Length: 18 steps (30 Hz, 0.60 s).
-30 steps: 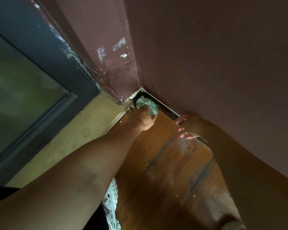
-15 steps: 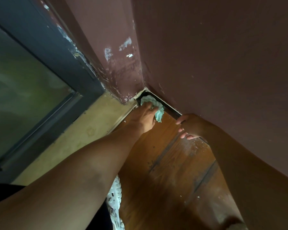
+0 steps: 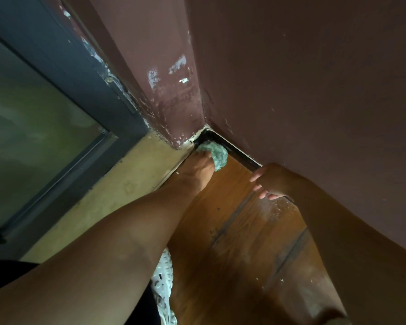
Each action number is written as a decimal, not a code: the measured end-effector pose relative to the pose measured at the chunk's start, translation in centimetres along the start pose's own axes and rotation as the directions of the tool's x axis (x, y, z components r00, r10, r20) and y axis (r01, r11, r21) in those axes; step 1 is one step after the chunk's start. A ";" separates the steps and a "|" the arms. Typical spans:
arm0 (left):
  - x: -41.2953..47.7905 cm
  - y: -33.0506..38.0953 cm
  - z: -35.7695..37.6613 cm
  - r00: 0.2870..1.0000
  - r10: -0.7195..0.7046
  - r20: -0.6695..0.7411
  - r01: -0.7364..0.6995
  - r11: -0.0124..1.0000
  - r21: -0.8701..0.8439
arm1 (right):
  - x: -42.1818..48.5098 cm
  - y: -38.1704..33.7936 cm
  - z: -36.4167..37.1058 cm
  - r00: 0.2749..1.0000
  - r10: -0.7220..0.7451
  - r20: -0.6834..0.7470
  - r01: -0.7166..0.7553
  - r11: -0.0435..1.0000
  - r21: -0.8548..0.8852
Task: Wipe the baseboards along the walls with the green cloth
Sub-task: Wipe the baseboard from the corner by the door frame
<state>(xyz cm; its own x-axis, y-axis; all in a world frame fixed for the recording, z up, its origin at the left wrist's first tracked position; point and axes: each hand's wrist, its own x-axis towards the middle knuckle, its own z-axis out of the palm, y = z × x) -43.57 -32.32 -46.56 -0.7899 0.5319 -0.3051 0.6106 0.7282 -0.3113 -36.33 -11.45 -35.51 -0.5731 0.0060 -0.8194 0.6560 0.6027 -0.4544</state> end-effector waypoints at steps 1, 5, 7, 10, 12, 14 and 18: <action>0.0 0.0 0.1 0.999 -0.001 -0.045 0.001 1.000 -0.018 | 0.1 -0.1 0.2 1.000 -0.001 -0.001 0.001 1.000 -0.005; 0.7 -0.6 -0.6 0.992 -0.079 -0.101 0.070 0.993 -0.090 | 0.3 -0.4 0.5 1.000 -0.004 -0.004 0.004 1.000 -0.009; 1.4 -0.5 -1.2 0.994 -0.107 -0.024 0.104 0.991 -0.086 | 0.3 -0.3 0.4 1.000 -0.008 -0.007 0.007 1.000 -0.027; 1.8 -0.1 -1.6 0.985 -0.151 0.079 0.160 0.979 -0.127 | 0.1 0.5 0.1 1.000 -0.003 -0.016 0.003 0.999 -0.055; 1.6 0.0 -1.2 0.978 -0.172 0.118 0.190 0.967 -0.168 | 0.1 1.1 0.0 1.000 0.010 -0.015 -0.011 0.997 -0.076; 1.2 0.1 -0.6 0.983 -0.143 0.111 0.165 0.960 -0.224 | 0.1 1.4 -0.1 0.999 0.021 -0.028 -0.023 0.996 -0.082; 0.7 -0.4 0.6 0.994 0.000 -0.107 -0.031 0.957 -0.289 | 0.2 1.4 0.1 0.999 0.022 -0.032 -0.024 0.996 -0.081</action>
<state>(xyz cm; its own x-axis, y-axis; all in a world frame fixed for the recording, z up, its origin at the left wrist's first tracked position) -44.37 -32.51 -47.17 -0.7914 0.5753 -0.2067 0.5926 0.8050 -0.0284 -35.42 -10.71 -36.32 -0.5741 0.0443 -0.8176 0.6274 0.6653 -0.4046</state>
